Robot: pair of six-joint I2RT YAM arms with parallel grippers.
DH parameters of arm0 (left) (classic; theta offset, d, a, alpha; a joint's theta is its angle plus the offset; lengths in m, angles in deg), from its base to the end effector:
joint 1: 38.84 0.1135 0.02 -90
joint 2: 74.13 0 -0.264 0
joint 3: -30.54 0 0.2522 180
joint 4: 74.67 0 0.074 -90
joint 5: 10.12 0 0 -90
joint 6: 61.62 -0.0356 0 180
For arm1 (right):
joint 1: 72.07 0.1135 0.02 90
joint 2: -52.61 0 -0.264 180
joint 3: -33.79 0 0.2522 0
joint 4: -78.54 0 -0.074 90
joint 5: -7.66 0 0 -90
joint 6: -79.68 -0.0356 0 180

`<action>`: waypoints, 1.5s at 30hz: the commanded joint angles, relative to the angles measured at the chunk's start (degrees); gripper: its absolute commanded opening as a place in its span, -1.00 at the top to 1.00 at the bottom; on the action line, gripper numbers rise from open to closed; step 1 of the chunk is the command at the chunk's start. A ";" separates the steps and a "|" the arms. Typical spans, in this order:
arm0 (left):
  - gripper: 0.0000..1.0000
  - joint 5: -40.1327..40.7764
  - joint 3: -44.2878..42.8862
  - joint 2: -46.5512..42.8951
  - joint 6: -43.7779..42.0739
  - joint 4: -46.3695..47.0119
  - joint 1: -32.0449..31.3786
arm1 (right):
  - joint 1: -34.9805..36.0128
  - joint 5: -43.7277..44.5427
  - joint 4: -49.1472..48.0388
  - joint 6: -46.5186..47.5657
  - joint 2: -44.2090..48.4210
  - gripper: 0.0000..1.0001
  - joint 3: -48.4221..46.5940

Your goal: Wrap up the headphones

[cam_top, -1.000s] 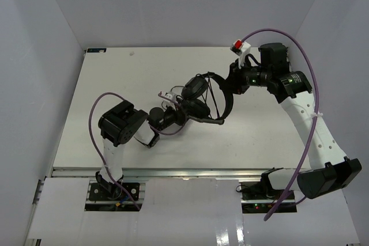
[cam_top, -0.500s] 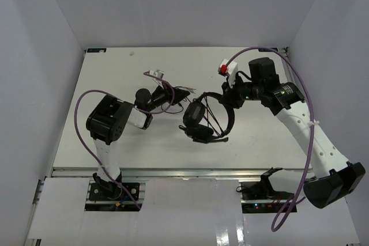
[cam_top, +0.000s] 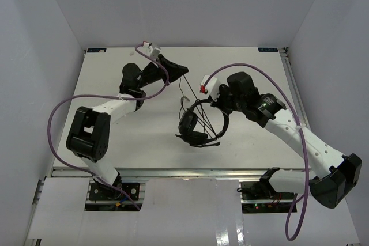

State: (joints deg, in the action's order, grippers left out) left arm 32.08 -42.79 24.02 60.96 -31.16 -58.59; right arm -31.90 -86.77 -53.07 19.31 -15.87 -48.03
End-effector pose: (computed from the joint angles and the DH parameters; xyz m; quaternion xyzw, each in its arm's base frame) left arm 0.3479 -0.1529 0.3003 0.2676 0.5664 -0.5395 0.5626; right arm 0.1955 0.1686 0.3544 -0.5219 0.7169 0.0765 0.4559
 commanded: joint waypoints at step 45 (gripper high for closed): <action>0.60 4.72 0.59 -13.25 5.63 -19.12 -18.48 | -14.49 18.66 -7.25 -26.31 -30.91 0.85 -31.93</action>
State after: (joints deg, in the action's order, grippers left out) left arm 38.02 -40.67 9.88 64.62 -53.27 -75.41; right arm -45.34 -67.92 -57.27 -1.75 -47.89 -77.03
